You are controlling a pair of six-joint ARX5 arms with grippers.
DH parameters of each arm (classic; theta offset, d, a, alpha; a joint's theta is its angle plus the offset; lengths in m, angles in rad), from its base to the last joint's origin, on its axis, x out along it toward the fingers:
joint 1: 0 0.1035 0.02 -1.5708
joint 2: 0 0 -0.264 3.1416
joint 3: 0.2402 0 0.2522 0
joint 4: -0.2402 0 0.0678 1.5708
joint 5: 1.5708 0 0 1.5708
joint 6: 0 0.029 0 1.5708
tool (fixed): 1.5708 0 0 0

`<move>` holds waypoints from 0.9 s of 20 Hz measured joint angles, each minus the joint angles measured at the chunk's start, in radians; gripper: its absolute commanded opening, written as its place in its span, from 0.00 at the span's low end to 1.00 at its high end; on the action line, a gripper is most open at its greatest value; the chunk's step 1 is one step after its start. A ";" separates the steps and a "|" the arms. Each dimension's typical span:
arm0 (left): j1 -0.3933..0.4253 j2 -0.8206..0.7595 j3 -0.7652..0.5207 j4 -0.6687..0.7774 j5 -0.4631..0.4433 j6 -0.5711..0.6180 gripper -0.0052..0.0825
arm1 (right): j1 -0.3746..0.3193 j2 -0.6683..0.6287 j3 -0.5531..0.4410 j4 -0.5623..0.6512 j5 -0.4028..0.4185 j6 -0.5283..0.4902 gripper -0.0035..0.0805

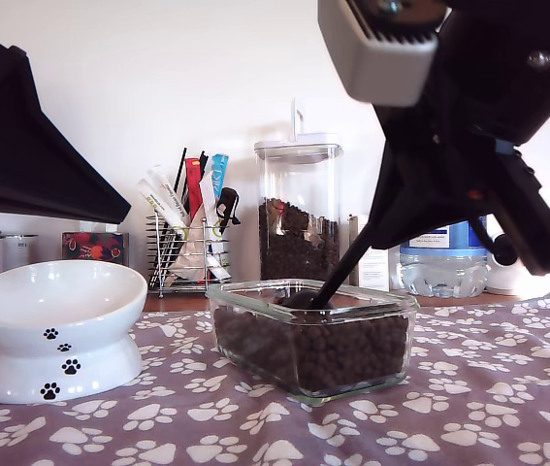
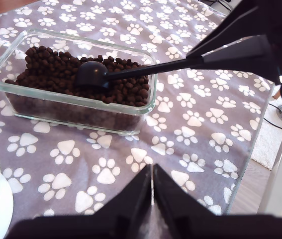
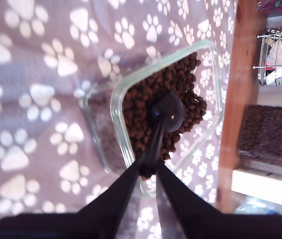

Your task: Measure one spoon of cat food and pour it into the food bowl

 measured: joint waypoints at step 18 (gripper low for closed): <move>0.000 0.000 0.000 0.007 -0.016 0.000 0.04 | 0.015 0.006 0.076 -0.021 -0.041 0.610 0.16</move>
